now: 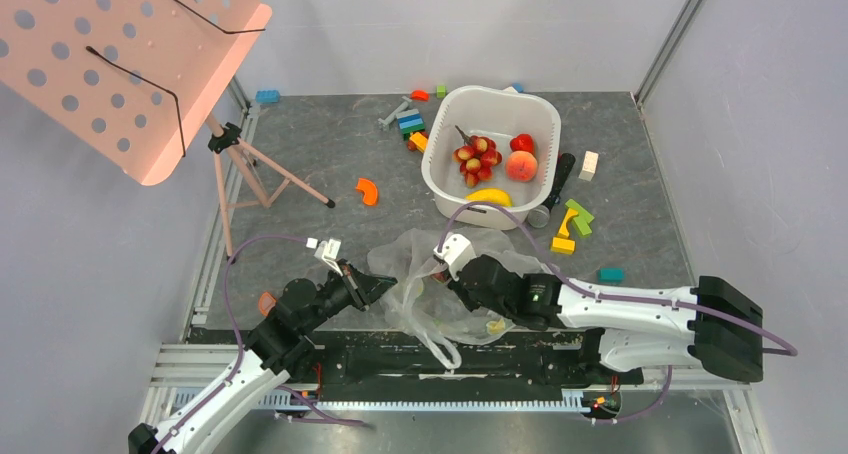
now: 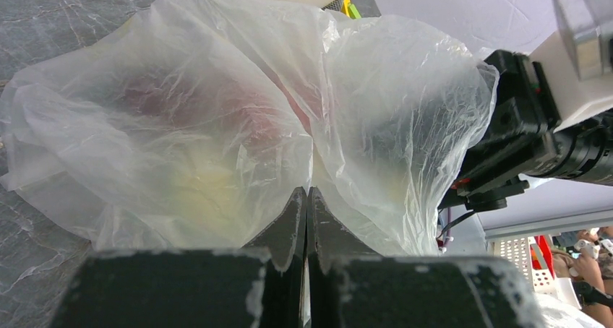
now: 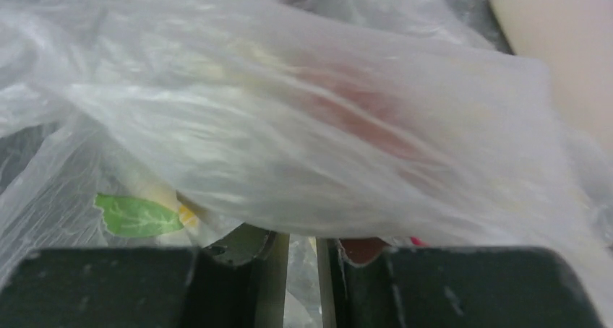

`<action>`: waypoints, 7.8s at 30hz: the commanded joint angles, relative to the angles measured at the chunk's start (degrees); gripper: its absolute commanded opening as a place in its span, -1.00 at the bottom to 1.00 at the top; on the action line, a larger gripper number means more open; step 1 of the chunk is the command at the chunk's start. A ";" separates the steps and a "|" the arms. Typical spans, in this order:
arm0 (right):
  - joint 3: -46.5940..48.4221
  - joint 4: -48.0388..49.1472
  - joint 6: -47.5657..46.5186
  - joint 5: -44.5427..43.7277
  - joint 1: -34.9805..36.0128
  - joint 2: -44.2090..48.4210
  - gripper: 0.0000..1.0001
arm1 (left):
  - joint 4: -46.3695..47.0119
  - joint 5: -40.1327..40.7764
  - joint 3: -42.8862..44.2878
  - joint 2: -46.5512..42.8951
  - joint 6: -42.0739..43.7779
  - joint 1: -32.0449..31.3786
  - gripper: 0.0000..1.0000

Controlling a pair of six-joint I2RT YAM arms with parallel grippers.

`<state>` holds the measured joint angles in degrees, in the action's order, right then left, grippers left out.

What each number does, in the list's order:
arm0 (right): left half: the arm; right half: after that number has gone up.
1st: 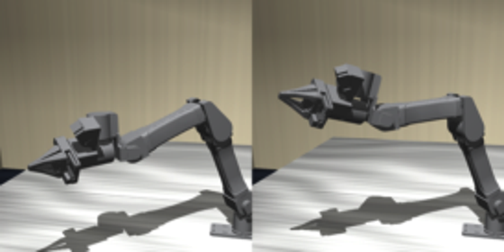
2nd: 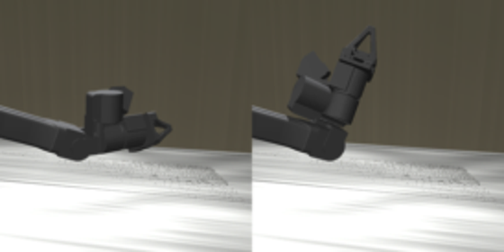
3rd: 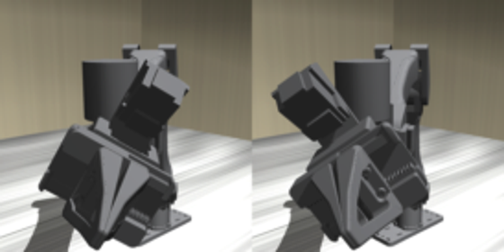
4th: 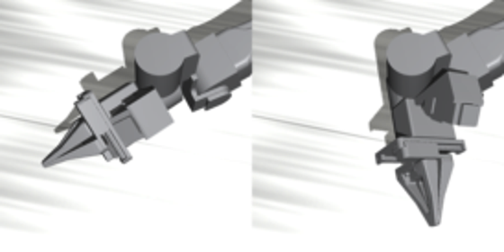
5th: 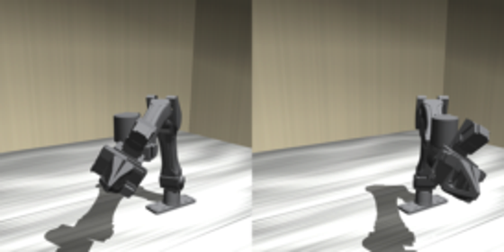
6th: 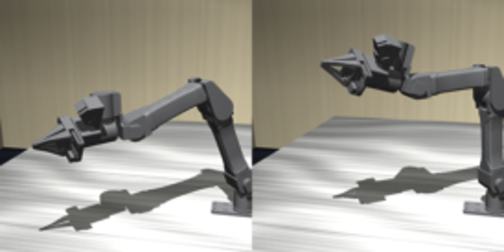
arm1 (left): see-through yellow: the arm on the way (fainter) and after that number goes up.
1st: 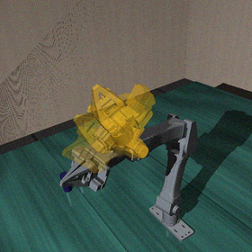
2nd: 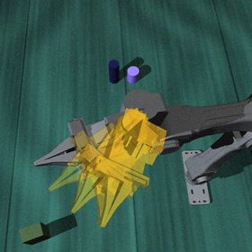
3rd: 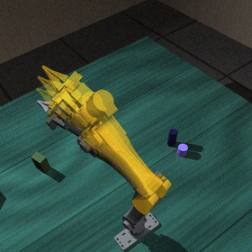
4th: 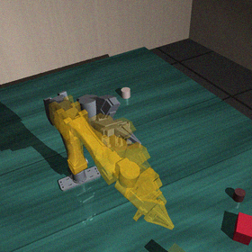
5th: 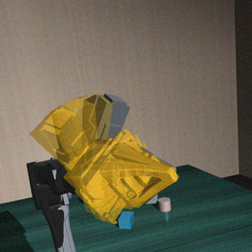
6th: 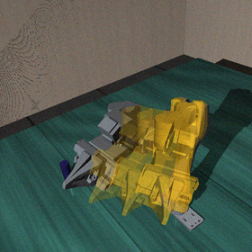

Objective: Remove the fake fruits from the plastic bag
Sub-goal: Adjust the plastic bag at the center of the board, then take out the fake fruit from the plastic bag.

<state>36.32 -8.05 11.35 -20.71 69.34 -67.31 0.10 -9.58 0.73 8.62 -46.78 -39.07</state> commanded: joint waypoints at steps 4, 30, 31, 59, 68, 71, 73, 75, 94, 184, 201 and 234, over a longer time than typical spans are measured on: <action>-0.72 9.69 -3.64 12.62 0.37 -1.25 -0.57 | 1.00 -2.39 -5.45 -1.29 -3.09 0.22 -0.96; 6.20 28.96 4.39 3.74 19.16 -19.45 -0.78 | 25.95 -7.04 6.27 38.93 7.88 0.57 -0.96; 6.08 28.53 4.07 3.21 19.14 -18.87 -0.78 | 27.77 -7.77 6.71 41.12 8.22 0.74 -0.96; 3.44 3.72 -18.14 10.89 0.98 -8.08 -0.49 | 30.34 -2.02 -2.75 32.02 4.15 2.99 -0.96; 10.12 3.12 -22.04 5.23 0.27 -16.55 -0.23 | 20.32 2.45 -3.87 19.18 2.49 3.03 -0.96; 10.77 3.62 -18.39 2.22 0.27 -17.77 -0.20 | 18.15 2.66 -4.00 16.82 2.49 3.03 -0.96; 9.82 5.14 -15.66 -0.51 0.27 -18.10 -0.13 | 17.49 2.72 -4.32 16.04 2.40 3.03 -0.96; 8.14 7.03 -13.20 -2.86 0.27 -17.97 -0.10 | 17.33 2.90 -4.60 15.82 2.48 3.03 -0.96; -7.48 19.00 -3.44 -1.95 -3.39 -9.64 -0.08 | 9.15 5.77 1.44 21.42 5.91 3.01 -0.96; -4.59 13.99 0.65 15.20 -8.43 23.18 -1.00 | -2.93 -10.71 25.77 17.25 10.84 2.92 0.46; 3.53 11.84 2.70 14.82 -8.43 22.31 -1.00 | 2.19 -16.25 31.45 24.87 21.43 -10.40 -0.08; 12.38 5.53 4.97 26.18 -8.42 22.57 -1.00 | 32.00 -10.53 19.56 29.10 51.93 -17.62 0.24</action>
<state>45.95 -4.86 15.49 3.73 60.90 -46.30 28.10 -19.73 20.08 37.30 2.57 -56.38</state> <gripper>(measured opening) 0.007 0.627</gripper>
